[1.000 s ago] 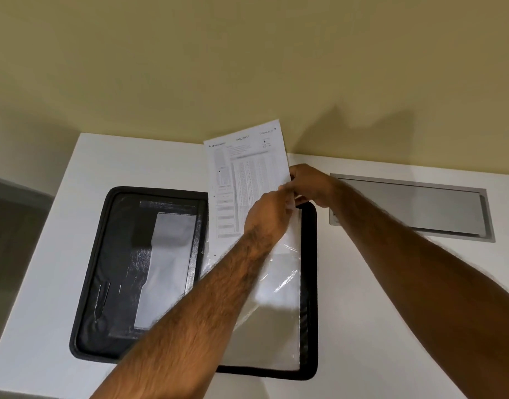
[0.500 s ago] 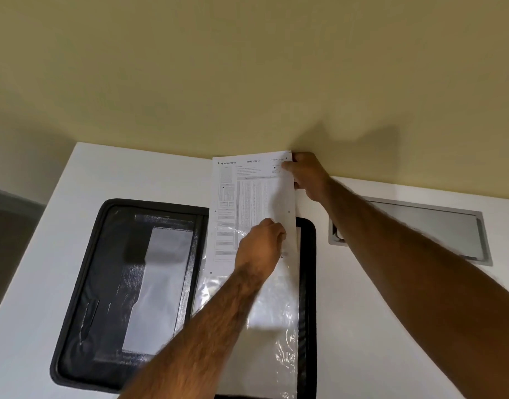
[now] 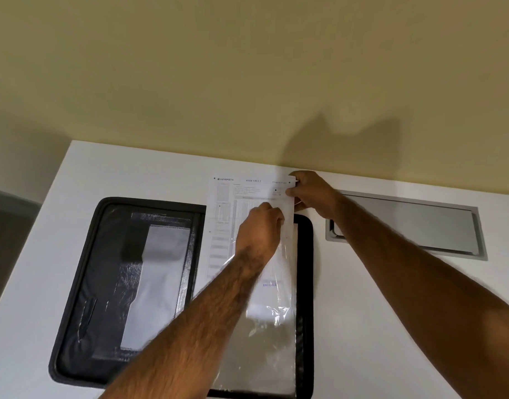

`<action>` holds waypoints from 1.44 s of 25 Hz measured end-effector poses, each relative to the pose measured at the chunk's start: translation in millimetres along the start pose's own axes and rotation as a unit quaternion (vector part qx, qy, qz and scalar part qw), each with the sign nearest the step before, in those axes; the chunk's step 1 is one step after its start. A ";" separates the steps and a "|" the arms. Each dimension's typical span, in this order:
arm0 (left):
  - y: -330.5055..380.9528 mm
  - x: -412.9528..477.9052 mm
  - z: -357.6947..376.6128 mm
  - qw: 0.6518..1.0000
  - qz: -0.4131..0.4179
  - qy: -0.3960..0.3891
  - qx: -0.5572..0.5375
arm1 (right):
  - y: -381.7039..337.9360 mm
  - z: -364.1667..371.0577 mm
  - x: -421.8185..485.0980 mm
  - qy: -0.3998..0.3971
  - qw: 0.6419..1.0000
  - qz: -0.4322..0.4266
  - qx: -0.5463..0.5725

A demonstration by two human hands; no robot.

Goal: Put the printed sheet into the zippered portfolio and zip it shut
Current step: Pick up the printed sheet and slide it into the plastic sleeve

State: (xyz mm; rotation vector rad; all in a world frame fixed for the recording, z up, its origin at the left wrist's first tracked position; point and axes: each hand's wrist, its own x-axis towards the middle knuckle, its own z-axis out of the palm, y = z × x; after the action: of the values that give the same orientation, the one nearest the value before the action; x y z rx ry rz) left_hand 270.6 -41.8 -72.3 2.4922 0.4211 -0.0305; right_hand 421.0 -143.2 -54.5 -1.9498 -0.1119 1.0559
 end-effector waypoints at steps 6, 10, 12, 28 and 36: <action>1.4 -3.7 10.8 0.999 0.022 0.026 0.036 | -6.2 5.4 2.1 -0.013 0.985 -0.007 -0.173; -1.7 -9.3 16.5 0.998 0.016 0.053 0.008 | -35.3 27.3 14.9 -0.049 0.955 -0.097 -0.275; -3.5 -11.0 15.2 0.998 0.025 0.061 -0.002 | -41.1 32.1 20.4 -0.074 0.948 -0.107 -0.292; -11.7 4.8 14.1 0.998 -0.009 0.047 -0.029 | -30.0 51.3 8.7 -0.213 0.954 0.060 -0.201; -7.6 -4.5 7.6 0.996 0.049 0.068 0.016 | -35.0 55.6 -3.8 -0.215 0.958 0.145 -0.122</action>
State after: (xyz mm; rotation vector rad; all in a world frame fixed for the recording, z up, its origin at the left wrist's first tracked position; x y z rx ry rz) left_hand 264.6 -41.6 -82.3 2.5532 0.3555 0.1748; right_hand 389.9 -87.1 -39.8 -1.9593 -0.2076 1.7231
